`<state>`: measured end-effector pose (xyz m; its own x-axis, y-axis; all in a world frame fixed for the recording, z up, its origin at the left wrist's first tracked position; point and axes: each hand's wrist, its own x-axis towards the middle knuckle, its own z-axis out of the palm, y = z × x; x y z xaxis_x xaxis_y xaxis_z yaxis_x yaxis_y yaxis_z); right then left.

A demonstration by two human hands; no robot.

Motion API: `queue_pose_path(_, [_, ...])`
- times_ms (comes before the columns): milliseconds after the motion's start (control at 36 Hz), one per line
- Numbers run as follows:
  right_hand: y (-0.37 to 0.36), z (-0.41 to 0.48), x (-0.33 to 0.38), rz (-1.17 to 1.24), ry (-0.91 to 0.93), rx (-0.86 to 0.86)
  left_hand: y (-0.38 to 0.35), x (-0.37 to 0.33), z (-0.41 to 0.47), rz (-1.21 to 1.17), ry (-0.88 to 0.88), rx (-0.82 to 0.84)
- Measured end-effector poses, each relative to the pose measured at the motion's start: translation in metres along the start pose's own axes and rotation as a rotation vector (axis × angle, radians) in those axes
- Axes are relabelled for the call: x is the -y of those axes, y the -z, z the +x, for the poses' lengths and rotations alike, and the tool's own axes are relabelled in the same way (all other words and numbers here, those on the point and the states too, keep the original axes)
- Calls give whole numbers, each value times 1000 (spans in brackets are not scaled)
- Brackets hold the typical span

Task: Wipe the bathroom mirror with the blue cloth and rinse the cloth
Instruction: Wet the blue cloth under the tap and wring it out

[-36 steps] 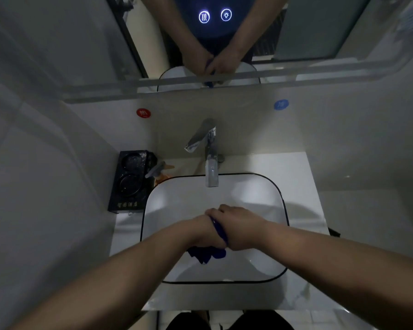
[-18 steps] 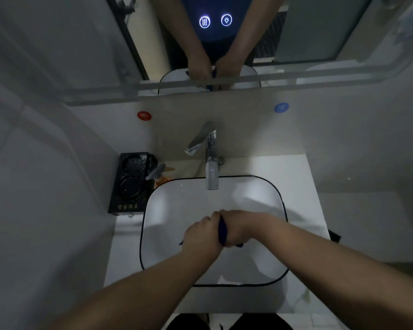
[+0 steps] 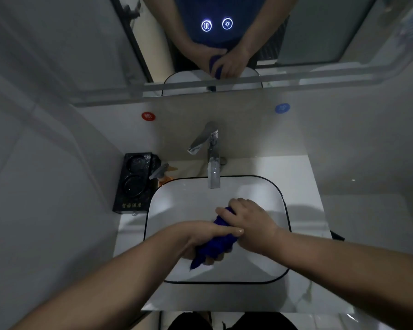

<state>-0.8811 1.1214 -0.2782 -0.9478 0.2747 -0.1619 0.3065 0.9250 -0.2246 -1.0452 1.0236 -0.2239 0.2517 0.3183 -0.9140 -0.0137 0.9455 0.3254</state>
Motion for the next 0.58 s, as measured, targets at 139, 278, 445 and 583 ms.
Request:
queue_pose_path(139, [3, 1, -4, 73, 135, 148, -23, -6, 4, 555, 30, -209])
queue_pose_path(278, [6, 5, -10, 134, 96, 103, -36, -13, 14, 720, -63, -389])
queue_pose_path(445, [13, 8, -4, -26, 116, 93, -40, -13, 11, 869, -148, -469])
queue_pose_path(583, [20, 13, 4, -47, 82, 250, -48, -3, 12, 794, -45, -514])
